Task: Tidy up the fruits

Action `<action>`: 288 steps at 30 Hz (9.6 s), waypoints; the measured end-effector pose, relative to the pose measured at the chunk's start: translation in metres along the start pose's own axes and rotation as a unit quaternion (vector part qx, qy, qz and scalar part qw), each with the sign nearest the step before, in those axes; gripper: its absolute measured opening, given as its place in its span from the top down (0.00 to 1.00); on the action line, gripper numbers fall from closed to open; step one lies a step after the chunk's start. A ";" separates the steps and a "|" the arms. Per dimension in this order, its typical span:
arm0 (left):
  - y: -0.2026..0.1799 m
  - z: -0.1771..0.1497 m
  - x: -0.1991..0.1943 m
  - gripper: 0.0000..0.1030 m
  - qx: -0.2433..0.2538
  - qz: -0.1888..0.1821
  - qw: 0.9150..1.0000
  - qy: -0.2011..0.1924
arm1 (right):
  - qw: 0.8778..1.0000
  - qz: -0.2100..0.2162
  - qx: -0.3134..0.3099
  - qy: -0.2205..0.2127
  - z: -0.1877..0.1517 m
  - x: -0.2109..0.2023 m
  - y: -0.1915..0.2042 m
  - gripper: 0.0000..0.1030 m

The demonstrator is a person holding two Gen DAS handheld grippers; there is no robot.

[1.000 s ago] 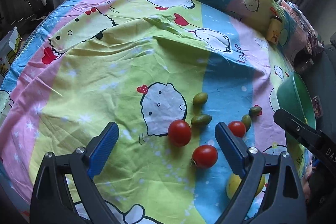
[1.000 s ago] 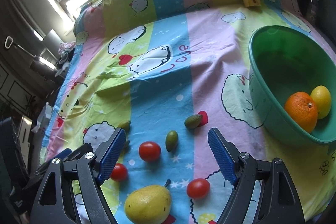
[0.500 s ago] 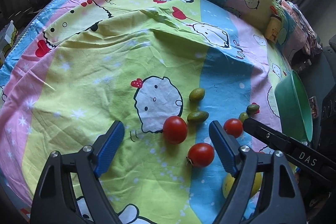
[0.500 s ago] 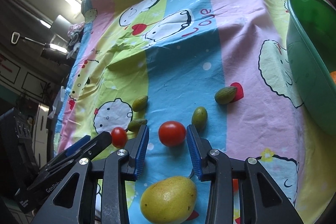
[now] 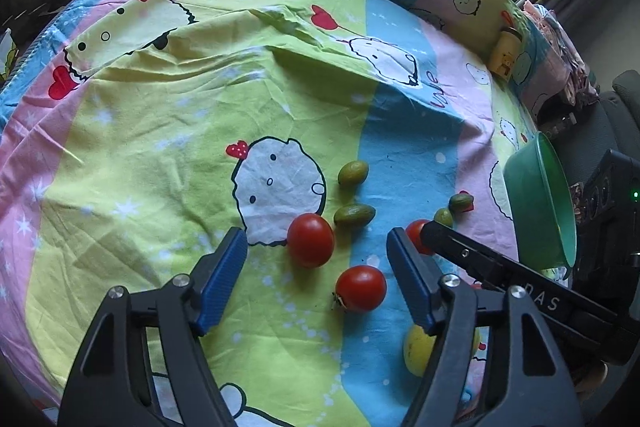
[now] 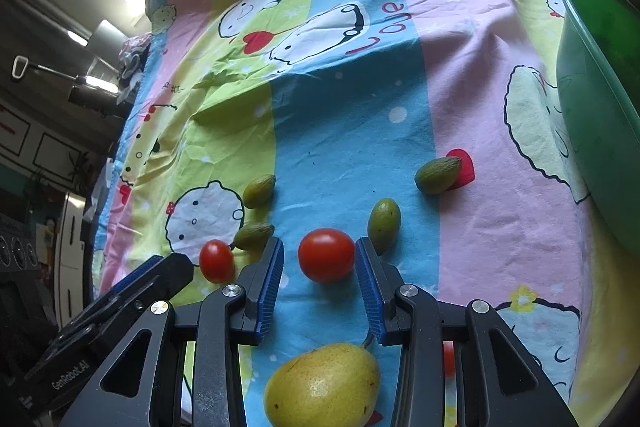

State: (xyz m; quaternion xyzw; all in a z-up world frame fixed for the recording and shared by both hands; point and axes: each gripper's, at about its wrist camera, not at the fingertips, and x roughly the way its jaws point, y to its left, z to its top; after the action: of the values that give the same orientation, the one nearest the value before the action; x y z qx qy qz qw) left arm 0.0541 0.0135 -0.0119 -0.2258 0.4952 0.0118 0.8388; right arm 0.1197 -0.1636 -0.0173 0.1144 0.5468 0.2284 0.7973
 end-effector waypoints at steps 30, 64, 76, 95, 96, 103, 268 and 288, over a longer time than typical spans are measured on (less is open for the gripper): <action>-0.005 -0.001 0.023 0.27 0.017 0.002 1.000 -0.002 | 0.999 0.015 0.037 0.018 0.002 0.010 -0.013 0.61; -0.009 -0.006 0.002 0.73 0.015 0.003 0.999 -0.031 | 0.999 0.027 0.031 -0.001 0.000 -0.005 -0.010 0.61; -0.032 -0.010 -0.015 0.73 0.051 -0.017 0.997 -0.058 | 0.998 0.045 0.038 -0.034 0.000 -0.030 -0.015 0.61; -0.079 -0.019 -0.030 0.73 0.108 -0.043 0.990 -0.081 | 0.993 0.054 0.044 -0.094 -0.003 -0.071 -0.031 0.61; -0.083 -0.019 -0.031 0.73 0.112 -0.044 0.989 -0.083 | 0.993 0.053 0.046 -0.097 -0.003 -0.073 -0.033 0.61; -0.118 -0.011 -0.033 0.73 0.142 -0.058 0.984 -0.085 | 0.988 0.060 0.059 -0.133 0.001 -0.096 -0.051 0.61; -0.022 -0.020 0.025 0.40 0.012 -0.041 0.997 0.064 | 0.999 0.008 0.037 0.005 0.002 0.011 -0.009 0.57; -0.020 -0.022 0.024 0.62 0.002 -0.029 0.998 0.064 | 1.000 0.001 -0.003 -0.010 0.001 0.013 -0.002 0.56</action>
State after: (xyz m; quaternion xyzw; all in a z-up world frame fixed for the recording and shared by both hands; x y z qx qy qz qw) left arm 0.0532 -0.0176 -0.0337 -0.2386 0.5410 -0.0282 0.8060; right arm 0.1252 -0.1595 -0.0282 0.1146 0.5382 0.2300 0.8027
